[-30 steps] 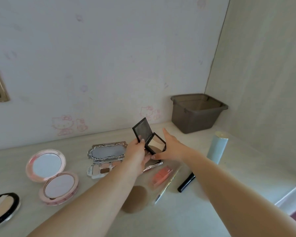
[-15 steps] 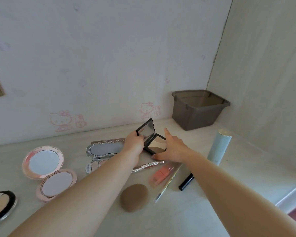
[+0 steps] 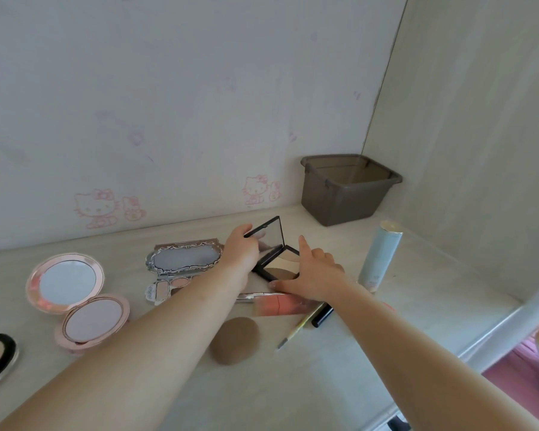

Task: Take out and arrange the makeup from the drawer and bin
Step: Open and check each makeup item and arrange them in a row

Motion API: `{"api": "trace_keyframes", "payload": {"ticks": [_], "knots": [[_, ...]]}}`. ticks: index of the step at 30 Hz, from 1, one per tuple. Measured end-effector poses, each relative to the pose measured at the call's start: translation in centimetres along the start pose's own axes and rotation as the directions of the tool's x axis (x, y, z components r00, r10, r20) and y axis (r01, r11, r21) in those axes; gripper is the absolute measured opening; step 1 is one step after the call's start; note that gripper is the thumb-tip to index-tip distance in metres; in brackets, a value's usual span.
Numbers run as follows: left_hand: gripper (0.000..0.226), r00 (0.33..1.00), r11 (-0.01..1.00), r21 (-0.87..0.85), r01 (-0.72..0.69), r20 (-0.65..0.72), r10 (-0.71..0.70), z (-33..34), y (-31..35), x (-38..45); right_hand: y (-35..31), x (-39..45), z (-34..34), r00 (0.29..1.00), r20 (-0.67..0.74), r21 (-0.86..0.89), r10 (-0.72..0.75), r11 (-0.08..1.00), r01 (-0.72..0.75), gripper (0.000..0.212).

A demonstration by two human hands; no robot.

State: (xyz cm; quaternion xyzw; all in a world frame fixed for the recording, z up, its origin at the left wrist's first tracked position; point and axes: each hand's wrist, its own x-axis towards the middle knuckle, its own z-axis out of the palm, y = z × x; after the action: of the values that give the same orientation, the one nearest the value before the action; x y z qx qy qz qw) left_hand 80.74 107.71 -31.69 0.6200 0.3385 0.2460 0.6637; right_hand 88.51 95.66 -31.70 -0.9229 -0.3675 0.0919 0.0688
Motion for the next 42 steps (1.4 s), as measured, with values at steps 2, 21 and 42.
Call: {"api": "trace_keyframes", "payload": {"ticks": [2,21,42], "knots": [[0.047,1.000,1.000,-0.007,-0.010,-0.004,0.010,0.1,0.0,-0.1,0.0,0.0,0.0,1.000,0.004,0.010,0.000,1.000,0.000,0.117],[0.034,0.946,0.951,0.027,-0.309,-0.091,0.310,-2.4,4.0,-4.8,0.0,-1.4,-1.7,0.985,-0.145,0.134,-0.095,0.984,0.114,0.091],[0.015,0.961,0.970,0.050,-0.239,-0.133,0.243,-8.4,-1.5,-13.0,-1.6,-7.2,0.8,0.913,-0.186,-0.018,-0.362,0.931,0.365,0.027]]}}
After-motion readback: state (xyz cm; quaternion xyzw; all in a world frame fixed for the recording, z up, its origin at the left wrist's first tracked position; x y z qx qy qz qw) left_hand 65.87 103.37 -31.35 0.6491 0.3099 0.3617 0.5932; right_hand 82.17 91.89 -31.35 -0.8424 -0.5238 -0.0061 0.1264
